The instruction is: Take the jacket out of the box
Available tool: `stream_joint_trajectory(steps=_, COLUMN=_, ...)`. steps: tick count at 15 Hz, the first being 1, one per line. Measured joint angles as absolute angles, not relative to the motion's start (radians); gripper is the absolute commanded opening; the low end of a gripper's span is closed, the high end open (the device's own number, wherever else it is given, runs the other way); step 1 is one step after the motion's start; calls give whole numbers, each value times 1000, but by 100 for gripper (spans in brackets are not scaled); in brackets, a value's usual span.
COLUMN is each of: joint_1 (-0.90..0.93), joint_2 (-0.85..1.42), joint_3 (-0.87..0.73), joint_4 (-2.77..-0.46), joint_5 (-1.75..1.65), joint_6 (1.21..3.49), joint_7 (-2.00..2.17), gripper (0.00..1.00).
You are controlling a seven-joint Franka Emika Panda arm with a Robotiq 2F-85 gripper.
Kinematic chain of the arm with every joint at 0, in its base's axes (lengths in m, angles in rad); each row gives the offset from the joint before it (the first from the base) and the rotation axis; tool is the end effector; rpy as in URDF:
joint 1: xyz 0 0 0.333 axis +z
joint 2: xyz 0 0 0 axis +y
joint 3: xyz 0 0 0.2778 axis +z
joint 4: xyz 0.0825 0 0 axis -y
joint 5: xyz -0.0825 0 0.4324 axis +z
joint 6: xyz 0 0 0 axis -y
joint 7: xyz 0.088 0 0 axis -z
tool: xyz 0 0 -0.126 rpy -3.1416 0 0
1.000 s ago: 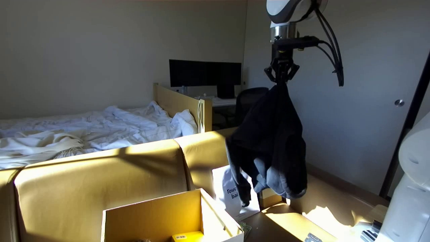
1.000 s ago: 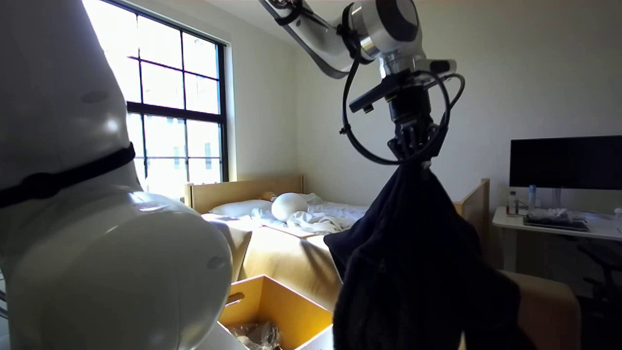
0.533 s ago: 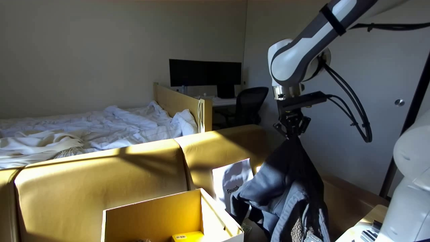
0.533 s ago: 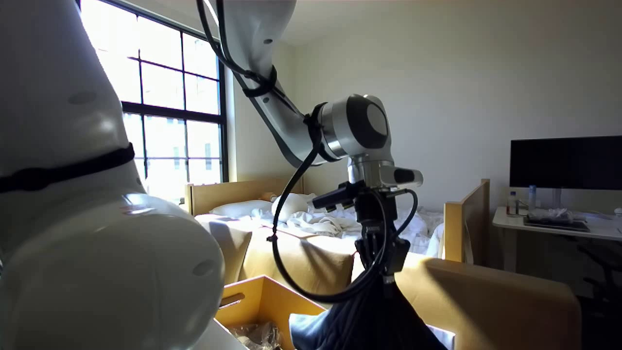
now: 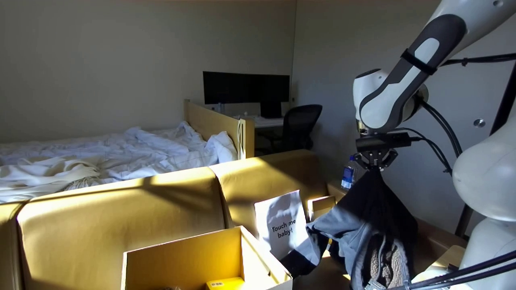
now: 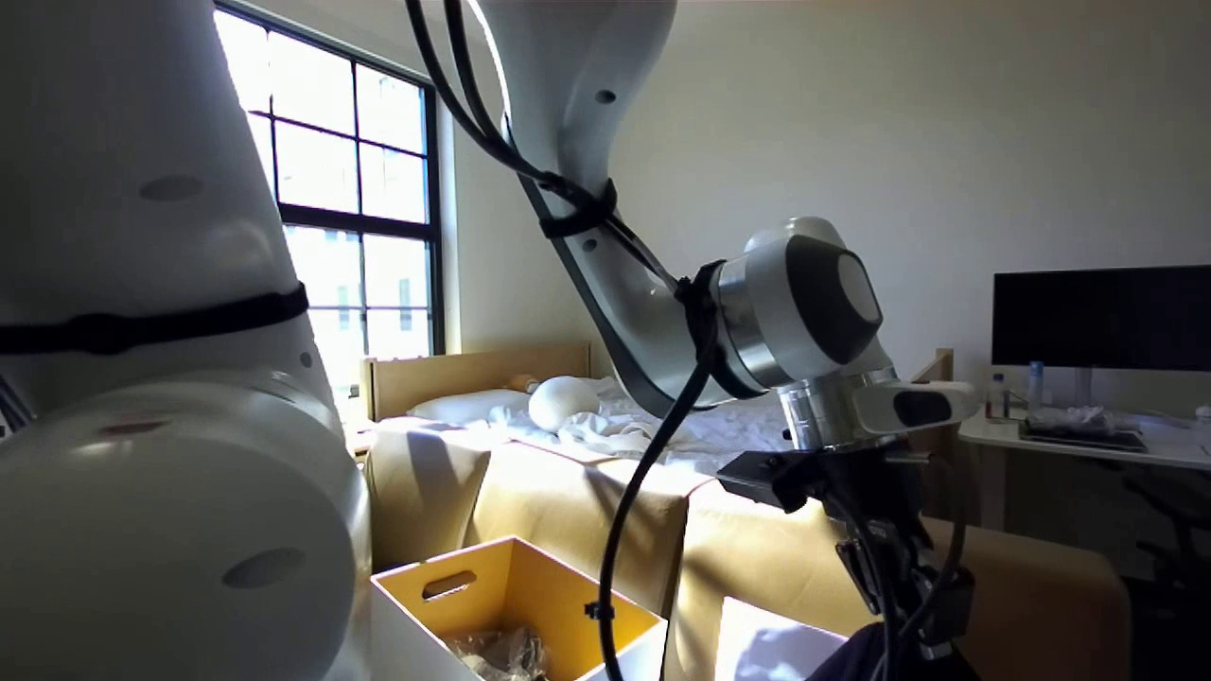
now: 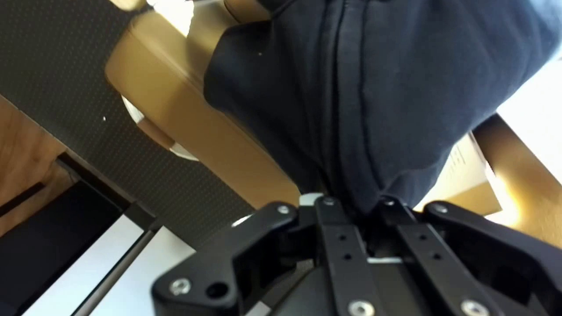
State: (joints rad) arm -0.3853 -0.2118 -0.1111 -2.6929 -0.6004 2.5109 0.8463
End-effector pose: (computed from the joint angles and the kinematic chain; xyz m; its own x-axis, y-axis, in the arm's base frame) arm 0.3921 -0.2099 0.2075 0.6606 -0.7198 0.2133 -0.7490 -0.6128 0.2520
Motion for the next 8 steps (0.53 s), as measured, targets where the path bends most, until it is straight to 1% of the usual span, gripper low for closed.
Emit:
stream_joint_trajectory(steps=3, joint_1=-364, joint_2=-147, joint_3=-74, joint_4=-2638, joint_5=-730, joint_6=2607, joint_7=996, gripper=2)
stream_joint_trajectory(steps=7, joint_1=-254, joint_2=-46, joint_3=-46, joint_4=-2590, joint_5=-764, joint_6=2647, joint_7=1107, gripper=2)
stream_joint_trajectory(steps=8, joint_1=-228, joint_2=-22, joint_3=-45, joint_4=-2581, joint_5=-761, joint_6=2649, joint_7=1118, gripper=35)
